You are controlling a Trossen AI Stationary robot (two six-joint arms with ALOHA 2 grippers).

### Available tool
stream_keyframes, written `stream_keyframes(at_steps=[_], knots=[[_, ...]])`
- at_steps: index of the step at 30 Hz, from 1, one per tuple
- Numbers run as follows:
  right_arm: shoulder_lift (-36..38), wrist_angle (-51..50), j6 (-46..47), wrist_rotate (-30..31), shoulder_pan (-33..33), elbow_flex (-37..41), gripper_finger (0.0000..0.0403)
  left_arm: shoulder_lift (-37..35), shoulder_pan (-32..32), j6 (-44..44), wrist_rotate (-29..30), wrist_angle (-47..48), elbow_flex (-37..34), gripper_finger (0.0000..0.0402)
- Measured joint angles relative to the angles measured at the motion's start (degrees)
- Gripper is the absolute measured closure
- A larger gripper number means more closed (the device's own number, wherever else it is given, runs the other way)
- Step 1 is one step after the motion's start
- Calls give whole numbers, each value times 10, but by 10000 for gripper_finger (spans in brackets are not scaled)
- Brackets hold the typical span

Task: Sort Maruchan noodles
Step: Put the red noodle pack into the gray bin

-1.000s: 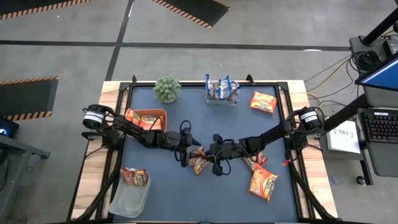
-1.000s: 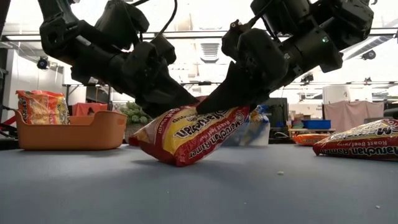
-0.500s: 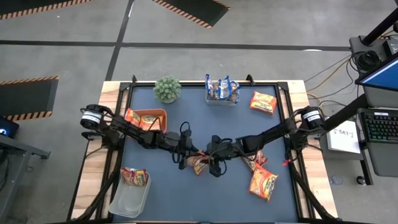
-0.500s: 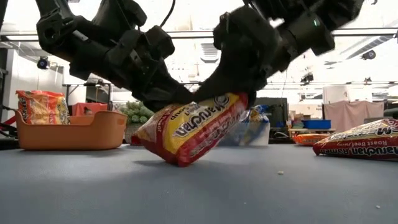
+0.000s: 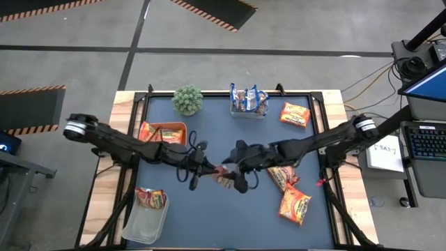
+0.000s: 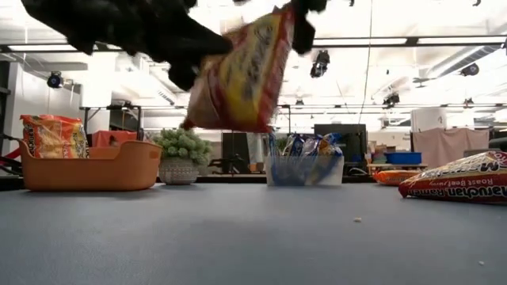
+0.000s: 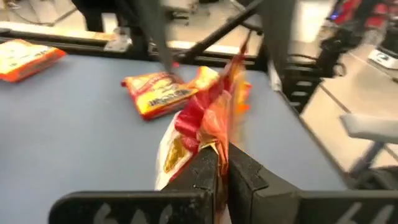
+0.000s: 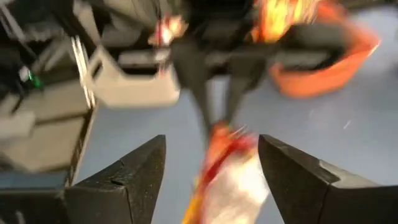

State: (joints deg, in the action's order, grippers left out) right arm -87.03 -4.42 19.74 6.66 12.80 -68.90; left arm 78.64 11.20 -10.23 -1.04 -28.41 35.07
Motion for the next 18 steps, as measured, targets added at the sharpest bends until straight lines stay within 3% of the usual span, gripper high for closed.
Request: stream_keyframes(at_steps=[11,18], knots=[[84,27,-26,2,0,22,156,-91,77,-21,1,15,6,401],[112,56,-28,25,1,73,152,-142,137,-84,20,163,60,401]])
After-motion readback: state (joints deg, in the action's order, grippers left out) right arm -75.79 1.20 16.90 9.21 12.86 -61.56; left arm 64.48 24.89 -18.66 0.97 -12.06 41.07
